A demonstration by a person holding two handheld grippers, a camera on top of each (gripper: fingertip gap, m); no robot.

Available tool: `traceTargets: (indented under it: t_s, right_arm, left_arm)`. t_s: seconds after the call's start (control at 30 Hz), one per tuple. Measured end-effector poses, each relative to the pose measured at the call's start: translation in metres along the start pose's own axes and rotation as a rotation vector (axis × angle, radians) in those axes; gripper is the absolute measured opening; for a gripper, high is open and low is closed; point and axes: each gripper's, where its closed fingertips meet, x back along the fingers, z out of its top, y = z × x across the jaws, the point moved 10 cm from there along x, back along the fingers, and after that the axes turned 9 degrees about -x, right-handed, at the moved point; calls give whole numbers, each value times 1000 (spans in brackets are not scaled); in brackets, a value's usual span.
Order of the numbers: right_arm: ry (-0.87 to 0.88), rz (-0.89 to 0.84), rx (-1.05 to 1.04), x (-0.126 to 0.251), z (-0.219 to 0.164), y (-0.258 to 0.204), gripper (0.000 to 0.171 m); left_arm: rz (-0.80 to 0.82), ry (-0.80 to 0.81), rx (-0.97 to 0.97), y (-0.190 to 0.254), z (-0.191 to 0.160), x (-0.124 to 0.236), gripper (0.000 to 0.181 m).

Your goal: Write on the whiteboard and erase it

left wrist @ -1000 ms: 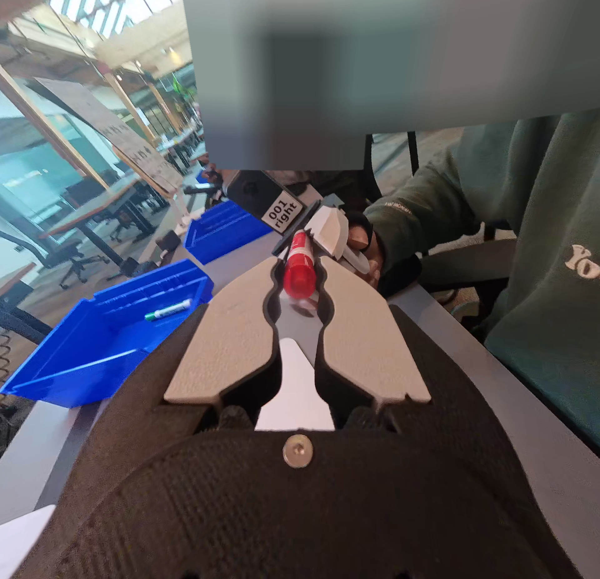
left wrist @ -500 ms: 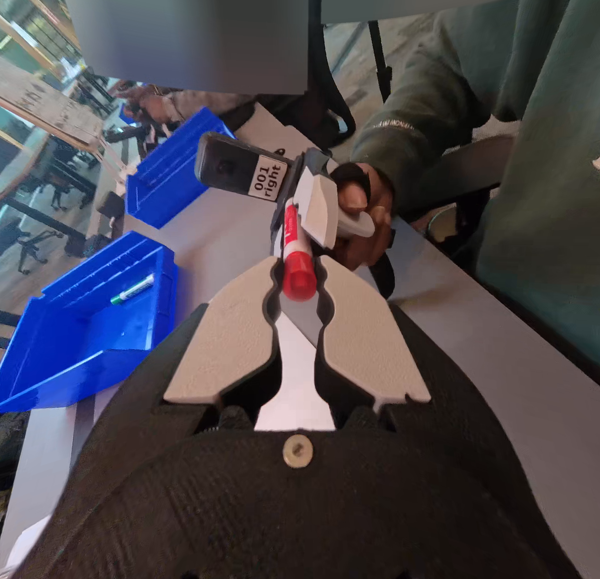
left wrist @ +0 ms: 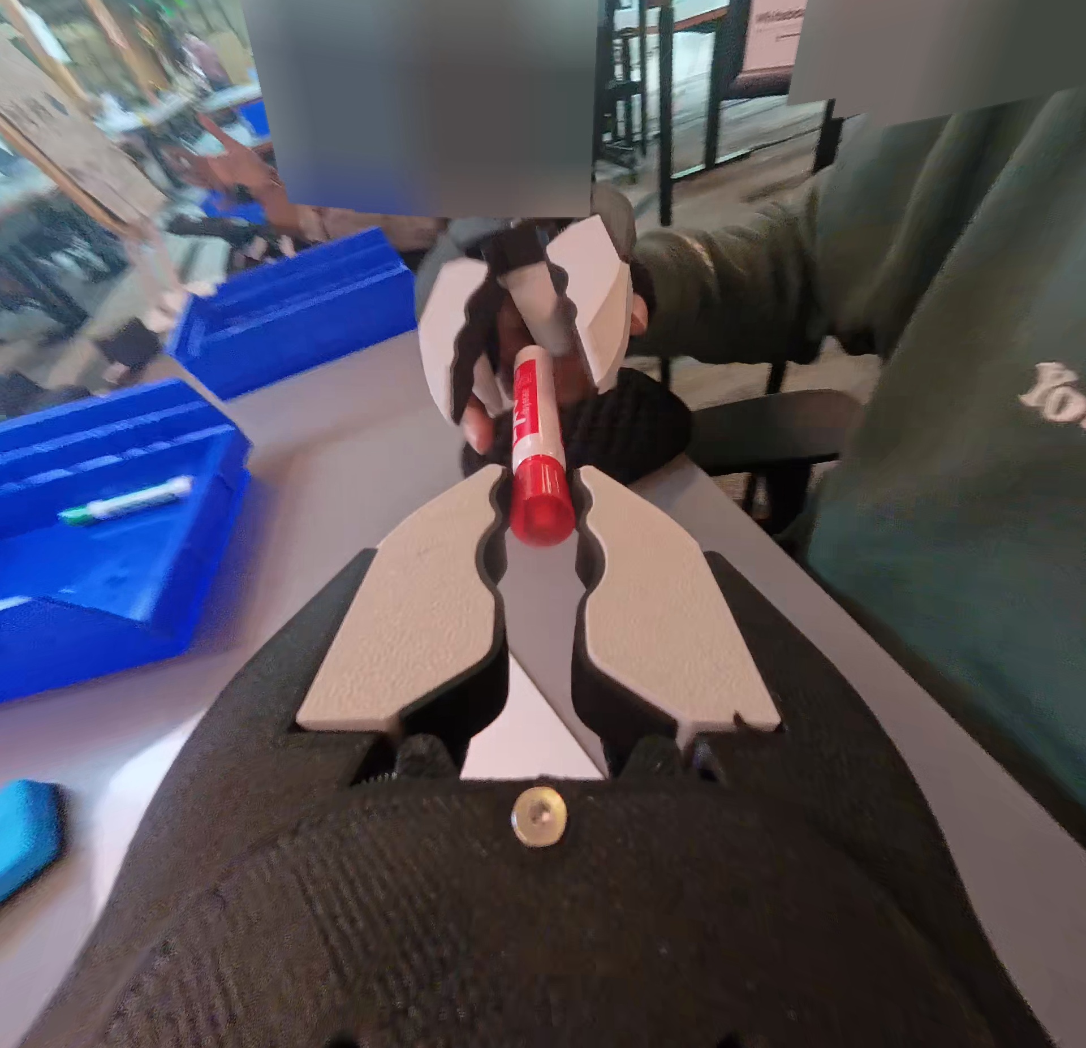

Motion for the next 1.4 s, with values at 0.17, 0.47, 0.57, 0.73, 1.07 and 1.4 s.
traceTargets:
  t_s: [0.17,0.47,0.57,0.73,1.07,1.4]
  right_arm:
    - [-312,-76,212,-22,-11,-11,25]
    - [-452,-47,219,-53,-27,-7,20]
    - [-442,-59,191,-57,-25,-1,18]
    - [-267,-44,-19,-53,-12,31,18]
    - [-70,-541,-363,-7,42,196,18]
    - [-405,-717,-621,-44,32,325,18]
  left_arm:
    - [-131,-32,97,3,-20,-10,20]
    - [-167,-70,143,6,-35,-8,20]
    - [-130,-58,148,3,-37,-5,20]
    - [81,38,176,-13,-32,16,44]
    - [291,15,247,15,-46,63,0]
    - [488,6,479,65,-68,85,0]
